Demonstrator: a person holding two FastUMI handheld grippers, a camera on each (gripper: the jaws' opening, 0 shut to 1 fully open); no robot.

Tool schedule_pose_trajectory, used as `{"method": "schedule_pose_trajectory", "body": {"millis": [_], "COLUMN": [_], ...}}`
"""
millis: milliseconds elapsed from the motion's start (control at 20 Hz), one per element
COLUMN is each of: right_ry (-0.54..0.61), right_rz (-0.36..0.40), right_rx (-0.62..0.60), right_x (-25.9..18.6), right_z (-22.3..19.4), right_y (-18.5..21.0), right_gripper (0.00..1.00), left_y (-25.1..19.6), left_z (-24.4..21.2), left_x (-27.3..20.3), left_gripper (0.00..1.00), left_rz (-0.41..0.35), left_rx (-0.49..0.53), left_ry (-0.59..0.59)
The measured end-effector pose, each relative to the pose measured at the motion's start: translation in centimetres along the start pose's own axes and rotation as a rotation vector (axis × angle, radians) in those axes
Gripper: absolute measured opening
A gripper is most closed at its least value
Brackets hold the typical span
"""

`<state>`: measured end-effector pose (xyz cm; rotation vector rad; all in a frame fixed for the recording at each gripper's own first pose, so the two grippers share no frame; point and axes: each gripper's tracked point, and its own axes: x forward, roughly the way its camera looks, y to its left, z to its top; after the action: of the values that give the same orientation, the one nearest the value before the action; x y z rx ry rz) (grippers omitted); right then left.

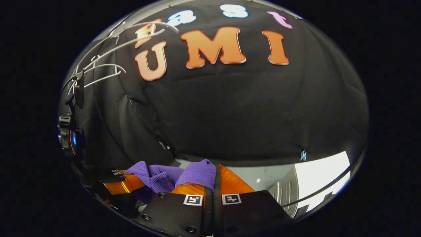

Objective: Grasp the clothes on the hanger with both hands and then place them into the laundry hamper below.

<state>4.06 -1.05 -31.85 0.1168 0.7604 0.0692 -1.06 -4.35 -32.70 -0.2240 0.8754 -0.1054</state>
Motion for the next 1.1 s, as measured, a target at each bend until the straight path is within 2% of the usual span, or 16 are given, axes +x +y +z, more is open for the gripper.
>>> {"method": "schedule_pose_trajectory", "body": {"millis": [100,250,350,400,450,500,550,600,700,800,1100], "right_ry": [0.078,0.135,0.161,0.177,0.193,0.209,0.218,0.22,0.208,0.204,0.146], "right_rz": [-0.02,-0.035,-0.021,-0.014,-0.01,-0.014,-0.012,-0.016,-0.021,-0.027,-0.044], "right_rx": [0.007,-0.018,-0.04,-0.049,-0.054,-0.06,-0.061,-0.058,-0.06,-0.06,-0.003], "right_x": [0.4,1.2,0.8,0.9,0.9,1.1,1.2,1.1,1.4,1.2,1.2], "right_z": [-1.7,-3.3,-3.7,-4.2,-4.6,-5.1,-5.4,-5.2,-4.9,-5.2,-3.9], "right_y": [-0.6,-0.9,-0.6,-0.5,-0.5,-0.7,-0.7,-0.7,-0.6,-0.3,1.6], "right_gripper": [0.08,0.08,0.11,0.19,0.2,0.36,0.52,0.68,1.0,0.98,0.99], "left_y": [-0.5,-1.2,-1.3,-0.7,-0.1,0.1,0.2,0.5,1.5,1.8,1.9], "left_z": [-1.8,-2.2,-2.8,-3.4,-3.8,-3.9,-3.8,-3.7,-3.6,-3.8,-0.1], "left_x": [0.6,0.8,1.2,1.3,1.4,1.5,1.6,1.4,1.2,1.0,-1.0], "left_gripper": [0.05,0.06,0.08,0.1,0.15,0.21,0.42,0.48,0.74,0.99,0.98], "left_rz": [0.0,-0.002,0.013,0.037,0.054,0.06,0.069,0.078,0.109,0.105,0.054], "left_rx": [-0.011,0.014,0.02,0.02,0.017,0.003,-0.015,-0.026,-0.029,-0.021,0.094], "left_ry": [0.062,0.116,0.141,0.158,0.176,0.18,0.176,0.17,0.163,0.162,0.045]}}
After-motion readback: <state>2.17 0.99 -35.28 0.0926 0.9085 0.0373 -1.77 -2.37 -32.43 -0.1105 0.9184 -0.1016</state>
